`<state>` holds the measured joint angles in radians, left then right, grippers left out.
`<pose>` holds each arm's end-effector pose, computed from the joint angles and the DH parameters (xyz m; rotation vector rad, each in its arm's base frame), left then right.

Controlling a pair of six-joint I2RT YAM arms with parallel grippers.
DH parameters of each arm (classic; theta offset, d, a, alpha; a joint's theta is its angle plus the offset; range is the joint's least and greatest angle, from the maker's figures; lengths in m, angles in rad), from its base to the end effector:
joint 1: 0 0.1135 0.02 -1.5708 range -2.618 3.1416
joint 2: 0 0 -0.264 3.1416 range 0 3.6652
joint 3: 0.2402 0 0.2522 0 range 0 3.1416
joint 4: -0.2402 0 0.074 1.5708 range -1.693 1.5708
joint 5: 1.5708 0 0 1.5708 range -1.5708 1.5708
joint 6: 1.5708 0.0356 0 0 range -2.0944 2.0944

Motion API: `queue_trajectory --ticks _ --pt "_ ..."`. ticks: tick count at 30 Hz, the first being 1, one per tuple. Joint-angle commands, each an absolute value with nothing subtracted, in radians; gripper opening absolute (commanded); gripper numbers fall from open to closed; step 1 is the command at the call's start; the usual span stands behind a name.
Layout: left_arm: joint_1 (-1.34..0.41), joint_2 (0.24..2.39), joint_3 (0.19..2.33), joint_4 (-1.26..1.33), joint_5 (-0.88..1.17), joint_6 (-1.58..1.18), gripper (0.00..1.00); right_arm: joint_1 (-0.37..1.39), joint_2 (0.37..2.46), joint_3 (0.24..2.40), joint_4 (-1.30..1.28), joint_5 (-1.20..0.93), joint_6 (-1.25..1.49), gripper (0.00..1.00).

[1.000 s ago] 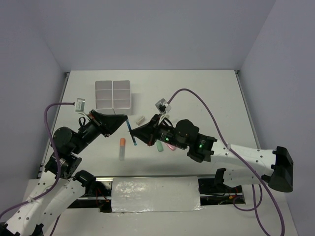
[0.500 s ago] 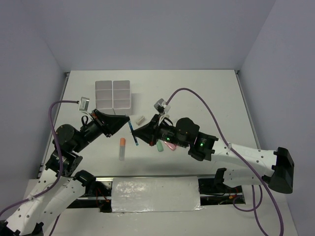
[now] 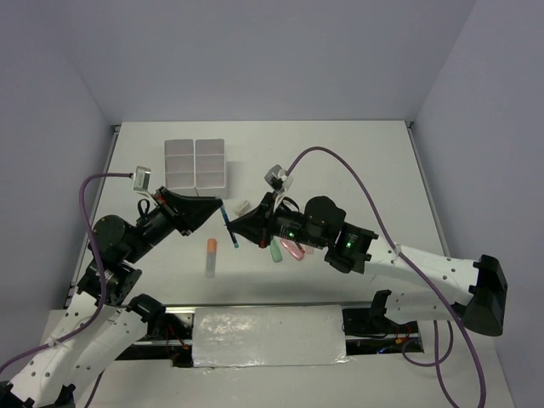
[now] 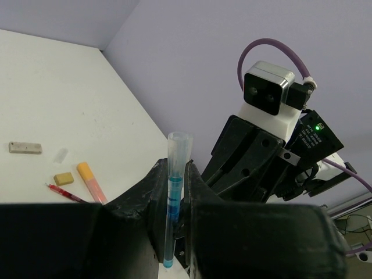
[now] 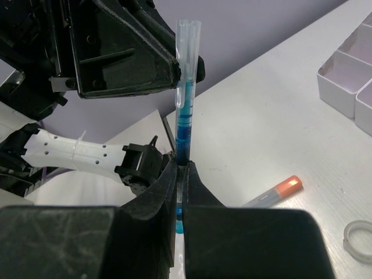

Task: Sort the stationery into containers
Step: Close the pen cap on the pen.

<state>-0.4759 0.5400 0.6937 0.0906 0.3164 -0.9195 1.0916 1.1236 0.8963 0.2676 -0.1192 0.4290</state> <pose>0.1114 -0.0699 0.3721 -0.0301 1.4785 -1.3686 0.1195 0.2391 0.3592 -0.6441 1.5521 1.2759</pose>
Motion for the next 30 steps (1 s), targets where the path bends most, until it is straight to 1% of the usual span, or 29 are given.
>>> queue_trajectory --ticks 1,16,20,21,23,24,25,26,27,30 --pt "-0.486 0.561 0.675 -0.026 0.426 -0.917 0.00 1.071 1.117 1.014 0.492 -0.115 0.419 0.00" --pt "-0.486 0.551 0.655 -0.029 0.423 -0.913 0.00 1.040 1.132 1.068 0.463 -0.126 0.416 0.00" --pt "-0.486 0.555 0.719 -0.110 0.361 -0.868 0.00 1.043 1.144 1.023 0.537 -0.227 0.384 0.00" --pt "-0.486 0.561 0.739 -0.144 0.356 -0.845 0.04 1.045 1.146 0.990 0.554 -0.265 0.377 0.00" --pt "-0.486 0.580 0.800 -0.196 0.332 -0.828 0.17 1.045 1.146 0.956 0.597 -0.299 0.374 0.00" --pt "-0.486 0.583 0.816 -0.205 0.327 -0.816 0.22 1.046 1.144 0.936 0.601 -0.301 0.370 0.00" --pt "-0.486 0.586 0.842 -0.212 0.322 -0.812 0.33 1.048 1.138 0.927 0.606 -0.301 0.368 0.00" --pt "-0.486 0.586 0.851 -0.222 0.310 -0.810 0.38 1.046 1.135 0.920 0.604 -0.302 0.365 0.00" --pt "-0.486 0.587 0.867 -0.219 0.311 -0.805 0.49 1.048 1.129 0.919 0.595 -0.301 0.364 0.00" --pt "-0.486 0.589 0.884 -0.225 0.291 -0.804 0.70 1.048 1.123 0.916 0.578 -0.287 0.360 0.00"
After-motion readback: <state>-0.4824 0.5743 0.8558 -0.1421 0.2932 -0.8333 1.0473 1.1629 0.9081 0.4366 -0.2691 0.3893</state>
